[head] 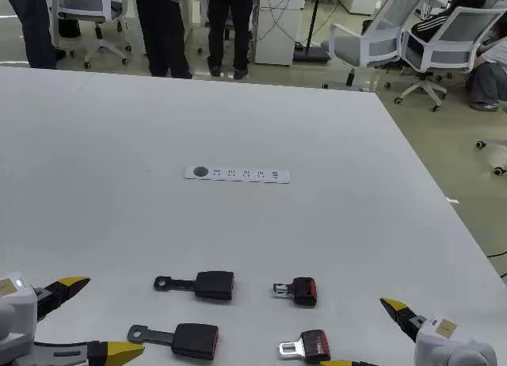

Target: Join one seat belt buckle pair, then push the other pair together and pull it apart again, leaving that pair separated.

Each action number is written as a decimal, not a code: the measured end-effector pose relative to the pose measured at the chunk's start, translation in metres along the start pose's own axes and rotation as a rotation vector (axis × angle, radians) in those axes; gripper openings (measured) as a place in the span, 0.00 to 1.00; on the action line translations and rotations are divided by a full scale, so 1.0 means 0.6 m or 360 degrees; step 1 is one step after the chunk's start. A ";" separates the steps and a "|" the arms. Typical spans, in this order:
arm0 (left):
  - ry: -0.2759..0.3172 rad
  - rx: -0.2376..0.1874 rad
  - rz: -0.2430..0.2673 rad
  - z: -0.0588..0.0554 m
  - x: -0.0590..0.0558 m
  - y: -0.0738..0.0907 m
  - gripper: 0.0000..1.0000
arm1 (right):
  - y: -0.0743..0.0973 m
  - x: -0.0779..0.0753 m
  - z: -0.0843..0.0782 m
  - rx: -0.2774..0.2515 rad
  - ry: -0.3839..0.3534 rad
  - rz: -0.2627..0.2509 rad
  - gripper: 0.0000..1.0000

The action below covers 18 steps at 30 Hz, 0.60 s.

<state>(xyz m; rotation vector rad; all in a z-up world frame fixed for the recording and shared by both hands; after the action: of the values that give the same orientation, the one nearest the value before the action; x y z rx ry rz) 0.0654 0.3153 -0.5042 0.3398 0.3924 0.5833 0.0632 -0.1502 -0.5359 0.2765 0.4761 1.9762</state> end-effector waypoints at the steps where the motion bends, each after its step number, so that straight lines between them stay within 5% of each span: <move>1: 0.0003 -0.0001 -0.0002 -0.001 0.000 0.000 1.00 | 0.000 0.000 0.001 -0.0005 -0.0003 0.0000 1.00; 18: -0.0005 0.0007 -0.0016 0.006 -0.011 -0.006 1.00 | 0.000 -0.006 0.003 -0.0016 -0.0019 -0.0012 1.00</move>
<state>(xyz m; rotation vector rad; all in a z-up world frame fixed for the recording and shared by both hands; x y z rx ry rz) 0.0638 0.3078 -0.5009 0.3426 0.3922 0.5723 0.0654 -0.1533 -0.5341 0.2794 0.4590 1.9681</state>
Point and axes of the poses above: the centre of the closed fingertips' face, and the gripper's own axes: y roughly backward along the fingers, x roughly to its left, z roughly out of its top, the point moved 10 cm from there along y, roughly backward along the fingers, and after that the axes turned 12 degrees about -z, right-handed, at the moved point
